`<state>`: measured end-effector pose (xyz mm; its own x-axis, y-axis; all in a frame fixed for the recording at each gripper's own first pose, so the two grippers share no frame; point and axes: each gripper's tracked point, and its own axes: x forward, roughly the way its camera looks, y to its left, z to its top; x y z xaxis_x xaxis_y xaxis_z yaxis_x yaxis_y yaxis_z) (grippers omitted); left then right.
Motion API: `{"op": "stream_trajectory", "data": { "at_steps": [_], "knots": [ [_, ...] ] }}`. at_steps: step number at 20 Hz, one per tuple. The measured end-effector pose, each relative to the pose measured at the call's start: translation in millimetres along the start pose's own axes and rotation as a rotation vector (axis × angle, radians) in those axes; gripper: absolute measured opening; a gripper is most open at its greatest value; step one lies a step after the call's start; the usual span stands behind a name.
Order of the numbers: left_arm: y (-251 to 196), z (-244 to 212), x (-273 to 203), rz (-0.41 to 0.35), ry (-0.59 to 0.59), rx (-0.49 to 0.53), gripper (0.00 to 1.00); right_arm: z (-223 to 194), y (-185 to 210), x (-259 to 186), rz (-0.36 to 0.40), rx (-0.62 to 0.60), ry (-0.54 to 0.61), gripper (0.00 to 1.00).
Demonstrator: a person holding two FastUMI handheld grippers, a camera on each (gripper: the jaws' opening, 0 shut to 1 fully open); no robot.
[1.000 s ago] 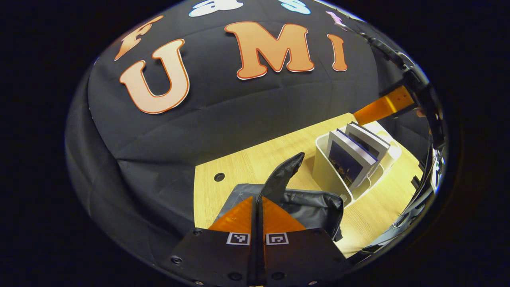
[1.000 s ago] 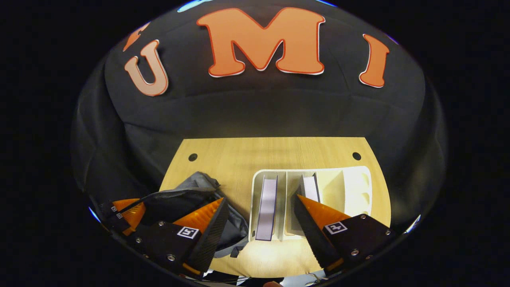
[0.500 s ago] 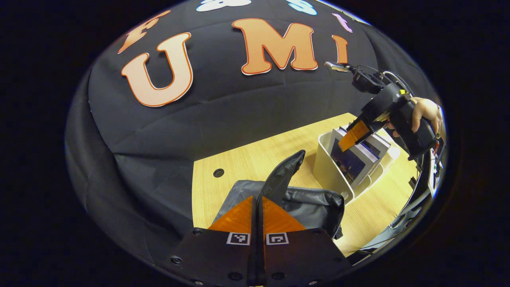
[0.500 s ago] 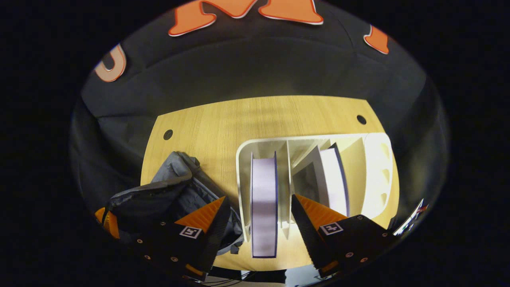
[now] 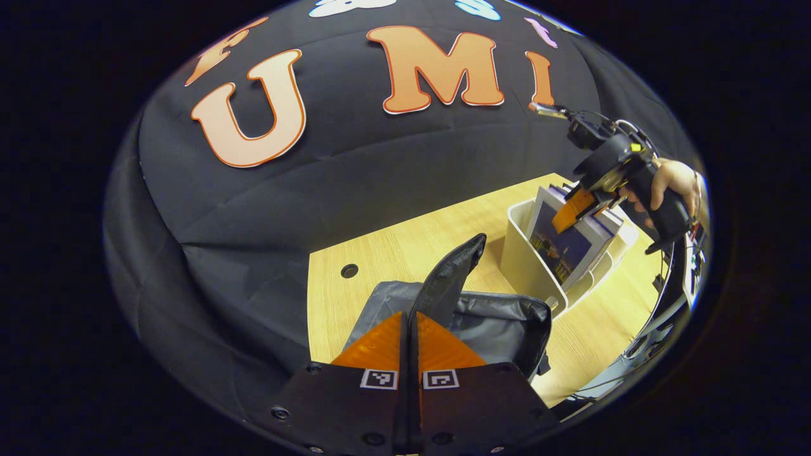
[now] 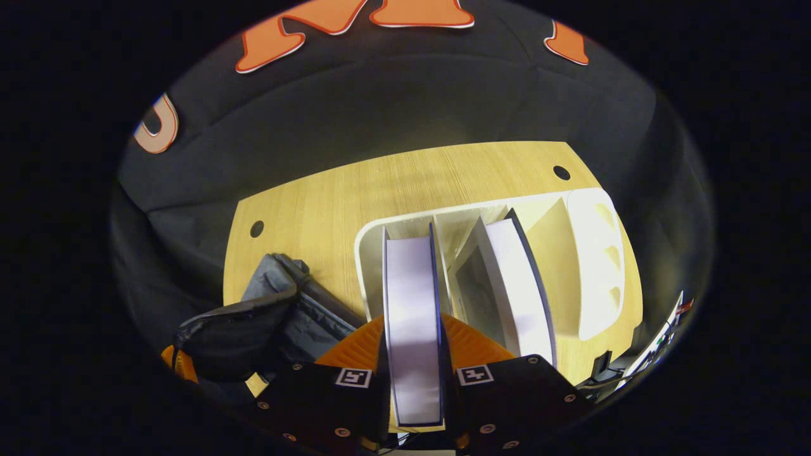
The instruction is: Open the schoolbag, grab two books from the bookshelf and put them into the schoolbag.
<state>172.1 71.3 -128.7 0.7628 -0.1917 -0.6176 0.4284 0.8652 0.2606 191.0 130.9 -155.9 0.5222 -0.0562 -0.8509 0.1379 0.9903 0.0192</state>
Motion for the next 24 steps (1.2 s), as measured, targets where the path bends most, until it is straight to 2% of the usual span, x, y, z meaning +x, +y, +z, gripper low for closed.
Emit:
{"op": "stream_trajectory", "data": {
  "at_steps": [1, 2, 3, 9, 11, 14, 16, 19, 22, 24],
  "knots": [
    [0.1, 0.1, -0.9, 0.000, 0.001, -0.001, 0.00, 5.4, 1.5, -13.1, 0.008, -0.008, -0.021, 0.34],
    [-1.2, 1.0, -0.4, -0.004, 0.000, -0.003, 0.01, 11.5, 1.7, -28.5, 0.009, -0.025, -0.047, 0.44],
    [-2.5, 1.2, -1.2, -0.008, 0.001, -0.004, 0.01, 17.3, 1.9, -43.5, 0.009, -0.043, -0.074, 0.34],
    [-4.8, -0.1, -1.4, -0.011, -0.001, -0.015, 0.01, 35.6, 14.3, -147.1, 0.096, -0.078, -0.246, 0.32],
    [-2.7, 2.1, -0.9, -0.006, -0.001, -0.011, 0.01, 27.7, 18.9, -174.9, 0.148, -0.065, -0.286, 0.32],
    [1.1, 1.9, 0.9, 0.010, 0.002, -0.017, 0.01, 6.9, 26.6, -208.1, 0.283, 0.031, -0.321, 0.32],
    [0.9, 1.9, 0.4, 0.009, 0.003, -0.018, 0.01, -10.9, 25.9, -212.5, 0.363, 0.103, -0.345, 0.32],
    [2.1, 6.5, -1.3, 0.007, -0.001, -0.030, 0.01, -44.6, 28.8, -181.2, 0.442, 0.218, -0.336, 0.32],
    [6.7, 10.3, -1.0, 0.023, 0.005, -0.024, 0.00, -85.7, 44.9, -136.9, 0.566, 0.417, -0.245, 0.32],
    [6.7, 13.7, -2.7, 0.030, 0.001, -0.023, 0.01, -104.7, 52.6, -110.2, 0.606, 0.501, -0.207, 0.32]
  ]
}}
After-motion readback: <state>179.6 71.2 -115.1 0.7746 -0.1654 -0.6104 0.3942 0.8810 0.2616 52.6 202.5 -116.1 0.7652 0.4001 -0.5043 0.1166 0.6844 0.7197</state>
